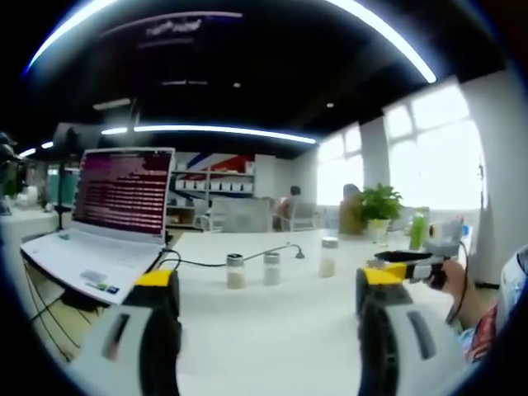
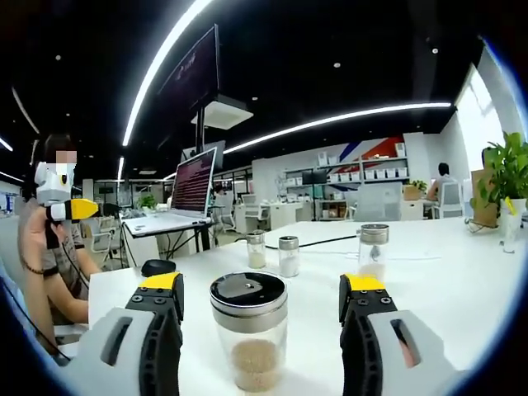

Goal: Rotate the seasoning bottle until the label or dispensing opening points toward the visible target arrow and the bottle remains upright within the marked orientation range

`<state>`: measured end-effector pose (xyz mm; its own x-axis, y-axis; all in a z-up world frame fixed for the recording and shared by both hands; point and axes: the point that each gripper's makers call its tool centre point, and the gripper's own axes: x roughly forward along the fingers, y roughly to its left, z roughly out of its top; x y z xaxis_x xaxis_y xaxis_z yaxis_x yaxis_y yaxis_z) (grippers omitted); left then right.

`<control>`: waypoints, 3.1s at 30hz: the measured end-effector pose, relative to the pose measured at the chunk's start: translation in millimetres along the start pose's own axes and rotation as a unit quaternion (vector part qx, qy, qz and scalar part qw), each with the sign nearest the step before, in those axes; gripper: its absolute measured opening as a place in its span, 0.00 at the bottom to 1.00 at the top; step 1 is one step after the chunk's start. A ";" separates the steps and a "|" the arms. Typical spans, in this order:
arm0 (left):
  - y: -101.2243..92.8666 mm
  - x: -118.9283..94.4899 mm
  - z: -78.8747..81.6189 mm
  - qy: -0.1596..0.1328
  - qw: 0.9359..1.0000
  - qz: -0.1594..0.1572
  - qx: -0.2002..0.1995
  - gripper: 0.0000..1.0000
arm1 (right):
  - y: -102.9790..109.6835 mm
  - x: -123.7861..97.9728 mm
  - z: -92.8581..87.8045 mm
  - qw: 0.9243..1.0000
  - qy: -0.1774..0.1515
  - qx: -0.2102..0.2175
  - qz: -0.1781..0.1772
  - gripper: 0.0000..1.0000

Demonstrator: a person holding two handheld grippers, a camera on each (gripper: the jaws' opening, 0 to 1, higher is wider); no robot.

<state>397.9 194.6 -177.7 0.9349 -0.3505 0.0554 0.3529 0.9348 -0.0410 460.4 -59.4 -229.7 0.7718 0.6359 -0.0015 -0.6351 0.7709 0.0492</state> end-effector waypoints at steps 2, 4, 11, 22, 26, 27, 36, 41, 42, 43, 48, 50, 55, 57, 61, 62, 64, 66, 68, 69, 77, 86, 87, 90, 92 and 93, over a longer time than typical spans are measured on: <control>0.5 0.1 -1.1 0.003 1.000 0.001 0.003 0.94 | -0.2 -2.6 5.8 1.000 0.003 -0.012 0.015 0.79; 1.0 -0.1 -0.7 0.002 1.000 0.003 0.001 0.94 | 0.8 -4.4 10.2 0.999 0.012 -0.024 0.036 0.79; -1.3 -3.0 1.0 -0.001 1.000 0.002 0.000 0.94 | 13.3 -14.0 25.5 0.991 0.008 -0.014 0.130 0.75; -4.0 -0.4 -1.3 0.003 1.000 -0.006 0.001 0.94 | 12.0 -13.7 15.4 0.970 0.032 0.012 0.240 0.73; -2.9 -1.7 -2.3 0.006 1.000 -0.006 0.000 0.94 | 14.8 -12.9 20.5 0.963 0.019 -0.004 0.268 0.73; -2.4 -1.8 -2.1 0.005 1.000 -0.005 0.000 0.94 | 15.4 -12.2 21.2 0.961 0.018 -0.004 0.277 0.73; 0.8 -1.6 -1.9 0.004 1.000 -0.004 -0.003 0.94 | 18.7 -7.5 9.0 0.939 0.025 -0.002 0.342 0.71; 2.5 -0.9 -1.5 0.002 1.000 -0.002 -0.005 0.94 | 20.9 -3.4 -2.0 0.933 0.039 -0.011 0.359 0.70; 3.0 -0.8 -1.5 0.003 1.000 -0.001 -0.005 0.94 | 22.2 -2.4 -2.9 0.930 0.040 -0.006 0.365 0.70; 3.4 -0.6 -1.5 0.003 1.000 -0.001 -0.005 0.94 | 23.5 -1.1 -4.7 0.928 0.044 -0.005 0.370 0.68; 1.4 0.6 -1.6 0.005 1.000 -0.003 -0.004 0.94 | 27.8 6.3 -16.0 0.921 0.064 -0.017 0.384 0.63; 0.8 1.0 -2.0 0.005 1.000 -0.003 -0.003 0.94 | 28.3 7.2 -16.6 0.918 0.062 -0.009 0.391 0.58; 0.5 0.9 -2.7 0.007 1.000 -0.002 -0.004 0.94 | 28.4 11.6 -18.9 0.919 0.068 0.013 0.389 0.59; -0.1 0.3 -2.1 0.005 1.000 -0.002 -0.004 0.94 | 29.8 10.2 -18.5 0.917 0.064 0.015 0.394 0.56; 0.9 -0.7 -0.9 0.003 1.000 -0.001 -0.006 0.94 | 32.1 10.0 -16.2 0.914 0.060 0.001 0.401 0.46; 1.4 -0.8 -0.5 0.002 1.000 -0.001 -0.006 0.94 | 32.8 10.4 -15.8 0.914 0.060 -0.004 0.402 0.45; 1.9 -1.4 0.9 0.000 1.000 0.000 -0.004 0.94 | 33.4 10.8 -15.0 0.913 0.060 -0.010 0.403 0.42; 1.5 -2.5 1.7 -0.001 1.000 0.002 -0.004 0.93 | 35.0 9.8 -15.5 0.912 0.061 -0.026 0.404 0.41; 0.8 -2.9 2.5 -0.002 1.000 0.002 -0.002 0.93 | 34.8 10.1 -16.2 0.912 0.063 -0.031 0.404 0.41; 0.6 -2.5 3.0 -0.004 1.000 0.000 -0.002 0.93 | 33.7 10.8 -16.4 0.912 0.063 -0.031 0.405 0.41; -1.3 1.4 -2.3 0.004 1.000 -0.002 -0.002 0.93 | 32.4 12.5 -16.9 0.914 0.057 -0.025 0.400 0.41; -5.5 -0.6 -2.3 0.003 1.000 -0.009 0.001 0.94 | 34.1 13.2 -18.1 0.926 0.060 -0.027 0.373 0.41; -5.9 -0.9 -2.1 0.002 1.000 -0.009 0.001 0.94 | 33.7 13.7 -17.9 0.927 0.059 -0.025 0.370 0.41; -4.8 -1.4 -0.8 0.001 1.000 -0.009 0.002 0.93 | 33.8 14.4 -17.4 0.928 0.056 -0.023 0.367 0.41; -3.9 -1.5 -0.3 0.001 1.000 -0.008 0.002 0.93 | 34.1 15.2 -17.3 0.929 0.057 -0.023 0.365 0.41; -3.4 -1.6 0.0 0.001 1.000 -0.008 0.003 0.93 | 34.1 15.6 -17.2 0.929 0.057 -0.023 0.364 0.41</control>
<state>395.2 192.0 -177.6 0.9295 -0.3648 0.0539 0.3668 0.9296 -0.0347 450.3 -22.6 -245.3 0.1299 0.9874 -0.0909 -0.9904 0.1335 0.0351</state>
